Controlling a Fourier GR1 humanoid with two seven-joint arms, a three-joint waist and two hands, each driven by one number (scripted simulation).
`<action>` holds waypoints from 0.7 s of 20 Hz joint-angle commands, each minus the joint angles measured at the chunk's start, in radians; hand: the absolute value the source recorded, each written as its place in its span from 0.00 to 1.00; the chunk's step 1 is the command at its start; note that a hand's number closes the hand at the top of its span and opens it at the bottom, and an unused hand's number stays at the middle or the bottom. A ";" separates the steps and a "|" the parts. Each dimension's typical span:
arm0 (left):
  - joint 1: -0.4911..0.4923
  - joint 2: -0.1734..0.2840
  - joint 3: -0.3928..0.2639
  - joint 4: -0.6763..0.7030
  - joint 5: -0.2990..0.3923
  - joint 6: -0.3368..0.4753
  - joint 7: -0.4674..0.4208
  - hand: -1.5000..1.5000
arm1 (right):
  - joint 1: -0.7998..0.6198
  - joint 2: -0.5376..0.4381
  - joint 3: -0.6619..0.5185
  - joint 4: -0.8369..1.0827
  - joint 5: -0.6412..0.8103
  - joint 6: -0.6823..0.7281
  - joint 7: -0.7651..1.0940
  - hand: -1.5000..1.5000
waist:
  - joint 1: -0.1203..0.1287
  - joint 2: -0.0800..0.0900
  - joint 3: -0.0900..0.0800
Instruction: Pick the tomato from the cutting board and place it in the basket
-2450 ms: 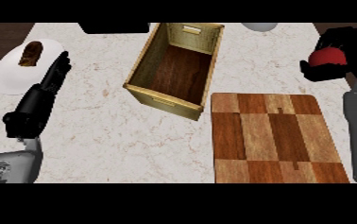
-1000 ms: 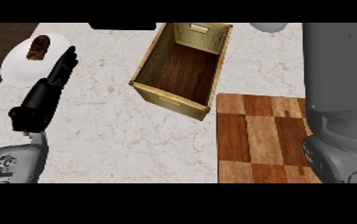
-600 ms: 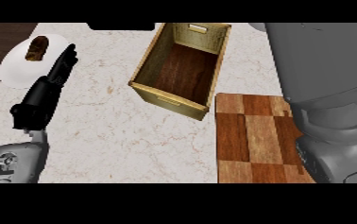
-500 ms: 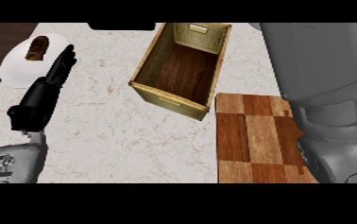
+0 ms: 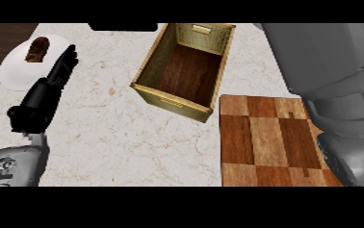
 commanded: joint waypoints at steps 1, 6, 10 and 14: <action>0.017 0.008 0.008 -0.002 -0.008 -0.003 -0.011 0.50 | -0.014 0.005 -0.029 0.038 -0.032 0.038 0.009 0.00 | 0.000 -0.001 0.000; 0.057 0.010 0.017 0.010 0.003 -0.023 -0.062 0.50 | 0.008 0.029 -0.077 0.028 -0.086 0.009 -0.010 0.00 | -0.001 -0.001 0.000; -0.021 -0.013 0.005 0.039 -0.019 0.009 -0.026 0.50 | 0.003 0.061 -0.101 -0.002 -0.076 -0.145 -0.012 0.00 | -0.003 0.002 0.000; -0.041 0.008 0.023 0.052 -0.002 -0.011 -0.006 0.50 | 0.013 0.078 -0.209 -0.045 -0.112 -0.356 0.007 0.00 | -0.006 0.003 0.001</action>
